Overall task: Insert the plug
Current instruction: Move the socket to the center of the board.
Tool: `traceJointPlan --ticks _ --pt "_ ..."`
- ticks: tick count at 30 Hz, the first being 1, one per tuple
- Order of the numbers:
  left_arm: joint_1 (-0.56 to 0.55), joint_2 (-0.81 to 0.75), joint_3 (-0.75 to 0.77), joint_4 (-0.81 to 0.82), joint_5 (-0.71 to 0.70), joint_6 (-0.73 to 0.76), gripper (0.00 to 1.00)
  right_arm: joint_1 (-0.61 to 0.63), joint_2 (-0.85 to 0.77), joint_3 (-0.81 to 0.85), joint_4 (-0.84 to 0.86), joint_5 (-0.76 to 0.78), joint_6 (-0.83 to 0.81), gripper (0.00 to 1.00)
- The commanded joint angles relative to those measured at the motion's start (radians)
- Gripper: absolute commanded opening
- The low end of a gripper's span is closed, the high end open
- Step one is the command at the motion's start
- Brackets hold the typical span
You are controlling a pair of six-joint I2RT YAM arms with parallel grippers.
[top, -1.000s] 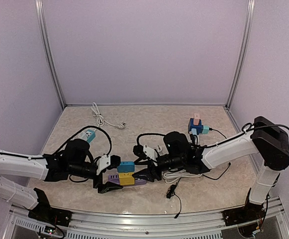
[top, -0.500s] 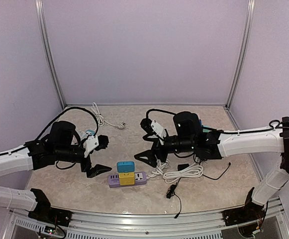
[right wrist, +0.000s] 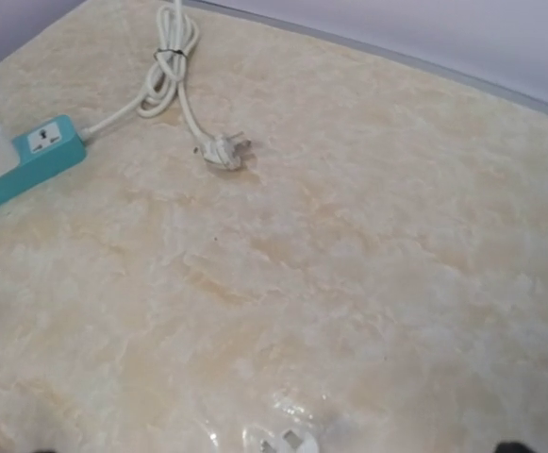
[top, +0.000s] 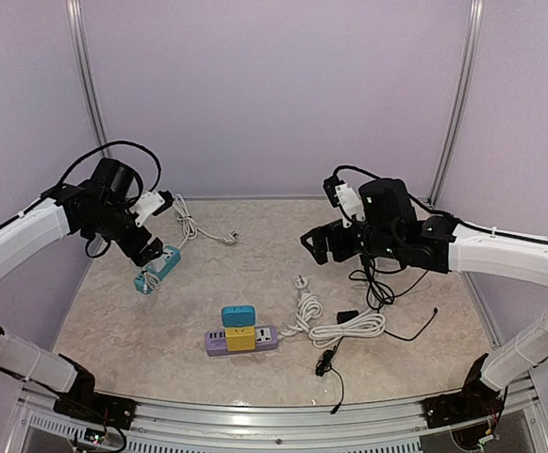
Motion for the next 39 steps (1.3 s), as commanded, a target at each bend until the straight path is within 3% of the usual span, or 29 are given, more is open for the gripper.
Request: traceJointPlan --ticks 1,5,9,13,21,24,27,32,35,39 --pt "0.044 0.153 0.188 -0.275 -0.136 -0.077 0.99 0.000 -0.016 0.000 -0.076 0.030 0.063 1.00" --pt "0.143 0.324 0.256 -0.389 -0.080 -0.188 0.99 0.001 -0.028 -0.014 -0.096 0.062 0.079 1.00" --pt "0.185 0.397 0.163 -0.277 -0.009 -0.137 0.99 -0.001 -0.034 -0.042 -0.064 0.055 0.088 1.00" --pt "0.196 0.459 0.180 -0.197 0.038 -0.116 0.99 0.001 -0.015 -0.037 -0.069 0.056 0.099 1.00" --pt "0.205 0.608 0.156 -0.029 0.024 -0.127 0.98 0.000 0.020 -0.025 -0.070 0.061 0.102 1.00" --pt "0.204 0.631 0.138 0.028 0.014 -0.103 0.88 0.000 0.027 -0.022 -0.066 0.062 0.100 1.00" --pt "0.203 0.620 0.132 0.053 0.037 -0.088 0.85 -0.001 0.037 -0.019 -0.060 0.053 0.102 1.00" --pt "0.202 0.596 0.102 0.016 0.113 -0.042 0.64 0.001 0.046 -0.021 -0.052 0.041 0.112 1.00" --pt "0.192 0.572 0.064 -0.045 0.216 0.047 0.57 0.000 0.045 -0.028 -0.038 0.036 0.119 1.00" --pt "0.138 0.530 -0.024 -0.114 0.235 0.209 0.48 0.000 0.043 -0.040 -0.011 0.018 0.127 1.00"
